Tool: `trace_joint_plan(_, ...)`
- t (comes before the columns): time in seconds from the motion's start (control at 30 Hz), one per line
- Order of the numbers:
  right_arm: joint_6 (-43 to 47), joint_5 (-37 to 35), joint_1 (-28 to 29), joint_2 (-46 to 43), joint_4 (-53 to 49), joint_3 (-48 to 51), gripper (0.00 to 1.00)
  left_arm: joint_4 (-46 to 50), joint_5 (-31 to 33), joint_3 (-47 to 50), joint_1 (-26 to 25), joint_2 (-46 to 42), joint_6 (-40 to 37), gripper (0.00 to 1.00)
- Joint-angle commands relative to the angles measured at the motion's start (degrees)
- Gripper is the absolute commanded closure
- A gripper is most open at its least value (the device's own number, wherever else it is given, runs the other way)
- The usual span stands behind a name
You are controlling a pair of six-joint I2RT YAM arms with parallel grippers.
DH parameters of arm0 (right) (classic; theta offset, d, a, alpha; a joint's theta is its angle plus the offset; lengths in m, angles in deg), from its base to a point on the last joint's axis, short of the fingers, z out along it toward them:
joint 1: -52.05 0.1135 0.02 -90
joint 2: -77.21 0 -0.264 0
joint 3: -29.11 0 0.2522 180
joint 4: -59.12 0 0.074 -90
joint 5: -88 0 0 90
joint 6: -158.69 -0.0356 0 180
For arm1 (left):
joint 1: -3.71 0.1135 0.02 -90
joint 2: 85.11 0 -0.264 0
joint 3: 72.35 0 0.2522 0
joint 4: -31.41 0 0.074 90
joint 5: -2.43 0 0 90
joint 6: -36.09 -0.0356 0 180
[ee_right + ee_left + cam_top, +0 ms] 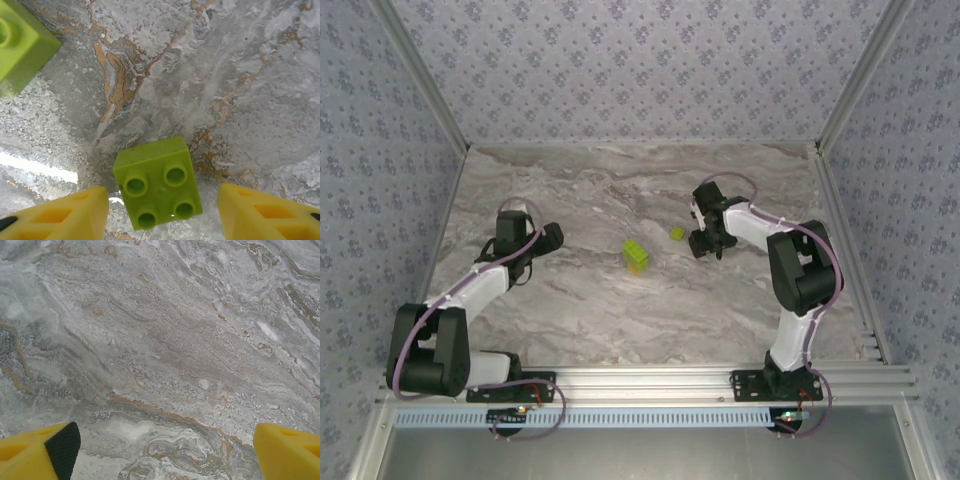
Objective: Assemble a carrot with lego
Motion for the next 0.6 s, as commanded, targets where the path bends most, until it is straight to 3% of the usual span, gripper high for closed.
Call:
trace_joint_plan(0.0,1.83,1.69,-0.63,0.72,0.72,-0.11,0.39,-1.02,-1.22,-1.06,0.25,0.47,0.45,0.09)
trace_joint_plan(0.1,1.70,2.75,-1.83,2.50,-1.01,-1.52,0.41,-0.97,-1.17,-1.00,0.25,0.40,0.39,0.09)
trace_joint_plan(0.3,2.36,3.26,-2.14,3.44,-1.39,-2.14,0.56,-0.94,-1.15,-1.05,0.23,0.34,0.36,0.09)
trace_joint_plan(0.57,1.39,4.89,-0.94,-2.09,-2.69,0.32,0.65,-0.89,-1.12,-0.86,0.25,0.21,0.36,0.09)
